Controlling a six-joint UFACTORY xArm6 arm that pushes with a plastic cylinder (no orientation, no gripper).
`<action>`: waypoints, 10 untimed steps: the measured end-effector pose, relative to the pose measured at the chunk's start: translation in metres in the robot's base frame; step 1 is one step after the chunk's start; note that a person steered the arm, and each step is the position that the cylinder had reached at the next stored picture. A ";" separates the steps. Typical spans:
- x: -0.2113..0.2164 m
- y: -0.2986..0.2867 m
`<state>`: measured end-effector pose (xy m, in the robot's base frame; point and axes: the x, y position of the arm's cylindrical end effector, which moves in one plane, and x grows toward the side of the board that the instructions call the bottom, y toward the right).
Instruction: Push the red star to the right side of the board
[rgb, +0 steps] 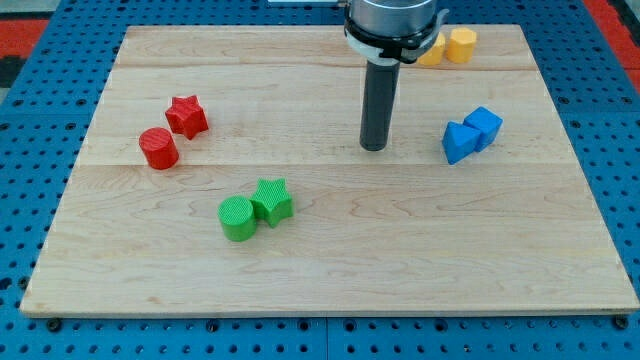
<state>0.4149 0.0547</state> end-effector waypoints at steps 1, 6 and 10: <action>0.000 -0.011; -0.061 -0.006; -0.094 -0.136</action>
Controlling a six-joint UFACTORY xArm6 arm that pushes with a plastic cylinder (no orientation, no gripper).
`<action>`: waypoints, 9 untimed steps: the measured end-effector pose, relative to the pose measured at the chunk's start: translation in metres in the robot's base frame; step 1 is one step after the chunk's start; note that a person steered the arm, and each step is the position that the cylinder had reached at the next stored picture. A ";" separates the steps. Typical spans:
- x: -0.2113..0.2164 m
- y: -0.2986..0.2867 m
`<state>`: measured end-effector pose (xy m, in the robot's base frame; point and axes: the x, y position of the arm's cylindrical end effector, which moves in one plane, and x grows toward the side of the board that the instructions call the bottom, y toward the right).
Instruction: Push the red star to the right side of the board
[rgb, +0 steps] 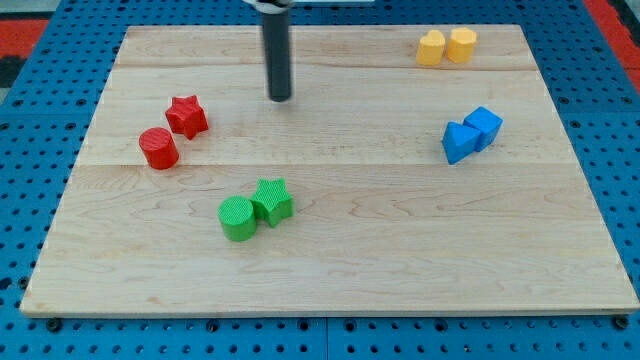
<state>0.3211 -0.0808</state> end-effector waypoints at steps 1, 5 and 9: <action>0.003 -0.031; -0.019 -0.029; 0.027 -0.117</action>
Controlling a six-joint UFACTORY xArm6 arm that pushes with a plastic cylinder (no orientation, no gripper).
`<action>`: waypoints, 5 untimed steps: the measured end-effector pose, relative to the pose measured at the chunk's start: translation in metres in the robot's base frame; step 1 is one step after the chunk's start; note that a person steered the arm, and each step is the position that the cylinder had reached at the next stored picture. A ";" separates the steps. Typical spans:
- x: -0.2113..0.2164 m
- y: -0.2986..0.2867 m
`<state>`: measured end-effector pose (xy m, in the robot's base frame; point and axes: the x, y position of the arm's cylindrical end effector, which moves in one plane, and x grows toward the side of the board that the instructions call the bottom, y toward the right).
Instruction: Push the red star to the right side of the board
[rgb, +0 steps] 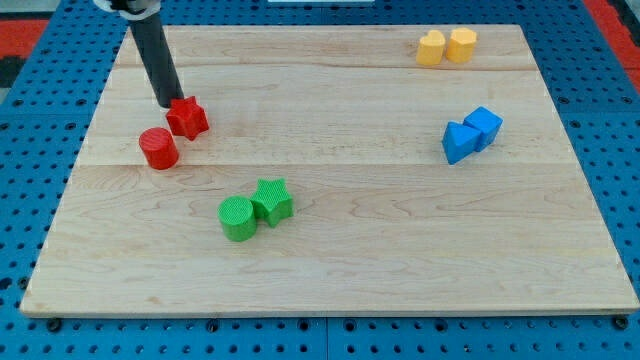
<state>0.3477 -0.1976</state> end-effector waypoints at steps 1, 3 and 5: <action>0.011 0.023; 0.020 0.068; 0.064 0.076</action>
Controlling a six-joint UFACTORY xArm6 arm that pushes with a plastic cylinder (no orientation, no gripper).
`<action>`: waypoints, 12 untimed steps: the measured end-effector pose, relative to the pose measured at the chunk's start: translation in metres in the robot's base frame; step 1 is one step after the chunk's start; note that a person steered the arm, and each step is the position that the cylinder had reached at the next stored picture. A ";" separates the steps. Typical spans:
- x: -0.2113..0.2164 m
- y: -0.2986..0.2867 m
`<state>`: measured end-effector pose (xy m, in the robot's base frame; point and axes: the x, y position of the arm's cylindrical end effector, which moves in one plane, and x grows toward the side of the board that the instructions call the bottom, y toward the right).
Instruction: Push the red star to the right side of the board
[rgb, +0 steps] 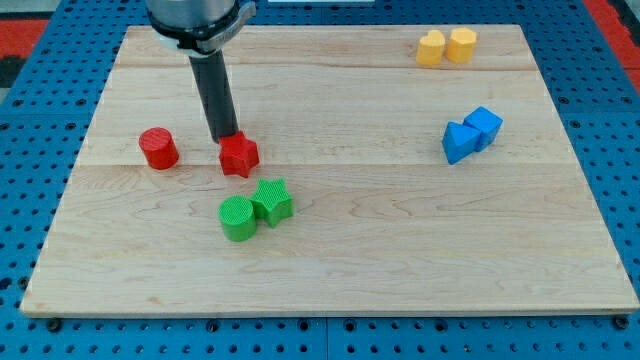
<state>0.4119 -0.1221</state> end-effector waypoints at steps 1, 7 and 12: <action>0.004 -0.023; 0.060 0.166; 0.073 0.261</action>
